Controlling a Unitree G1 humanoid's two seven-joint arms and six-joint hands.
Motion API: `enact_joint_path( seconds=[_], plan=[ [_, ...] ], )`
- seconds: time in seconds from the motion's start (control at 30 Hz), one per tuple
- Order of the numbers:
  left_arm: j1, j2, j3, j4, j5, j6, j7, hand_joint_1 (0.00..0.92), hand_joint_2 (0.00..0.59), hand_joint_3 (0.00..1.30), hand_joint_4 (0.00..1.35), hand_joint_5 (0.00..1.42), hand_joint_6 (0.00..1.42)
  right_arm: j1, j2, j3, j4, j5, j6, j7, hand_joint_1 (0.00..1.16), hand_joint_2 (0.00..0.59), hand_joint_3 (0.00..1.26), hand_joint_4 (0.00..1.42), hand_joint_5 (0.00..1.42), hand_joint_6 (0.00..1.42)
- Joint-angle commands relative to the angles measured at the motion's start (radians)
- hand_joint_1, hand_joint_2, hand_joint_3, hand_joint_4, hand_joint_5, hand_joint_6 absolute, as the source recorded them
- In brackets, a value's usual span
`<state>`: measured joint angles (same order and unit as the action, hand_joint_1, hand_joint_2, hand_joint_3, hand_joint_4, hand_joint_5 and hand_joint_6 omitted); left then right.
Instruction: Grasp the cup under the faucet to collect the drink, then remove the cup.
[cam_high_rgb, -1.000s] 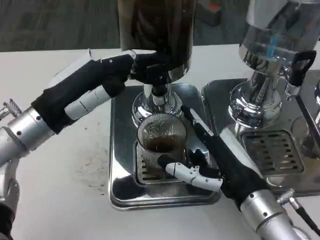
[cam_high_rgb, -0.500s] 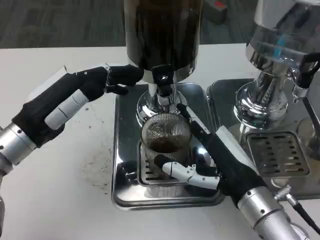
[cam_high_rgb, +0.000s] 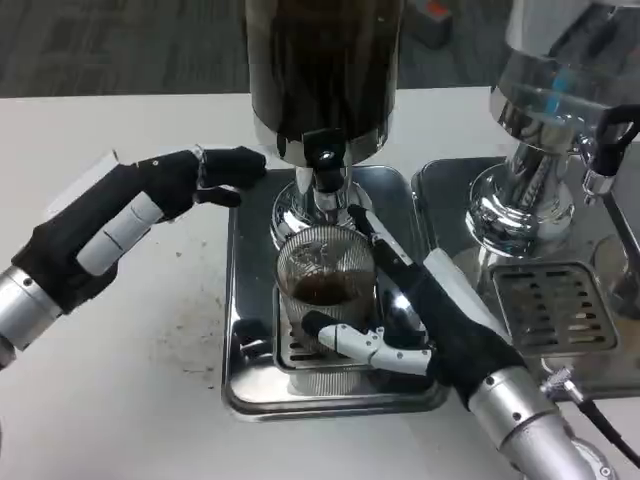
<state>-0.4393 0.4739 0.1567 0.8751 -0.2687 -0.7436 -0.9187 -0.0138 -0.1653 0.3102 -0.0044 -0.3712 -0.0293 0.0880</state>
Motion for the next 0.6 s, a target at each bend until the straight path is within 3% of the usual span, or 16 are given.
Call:
enact_joint_path(
  seconds=[0.03,0.6],
  plan=[
    [0.016,0.017,0.013,-0.003,0.007,0.01,0.013,0.0,0.116,0.34,0.28,0.23,0.29,-0.006,0.007,0.013,0.024,-0.018,0.026,-0.002,0.59,0.194,0.0,0.0,0.0,0.02],
    [0.041,0.021,0.028,-0.008,0.014,0.02,0.024,0.0,0.116,0.36,0.3,0.24,0.3,-0.008,0.037,0.023,0.051,-0.045,0.062,-0.037,0.61,0.188,0.0,0.0,0.0,0.04]
  ],
)
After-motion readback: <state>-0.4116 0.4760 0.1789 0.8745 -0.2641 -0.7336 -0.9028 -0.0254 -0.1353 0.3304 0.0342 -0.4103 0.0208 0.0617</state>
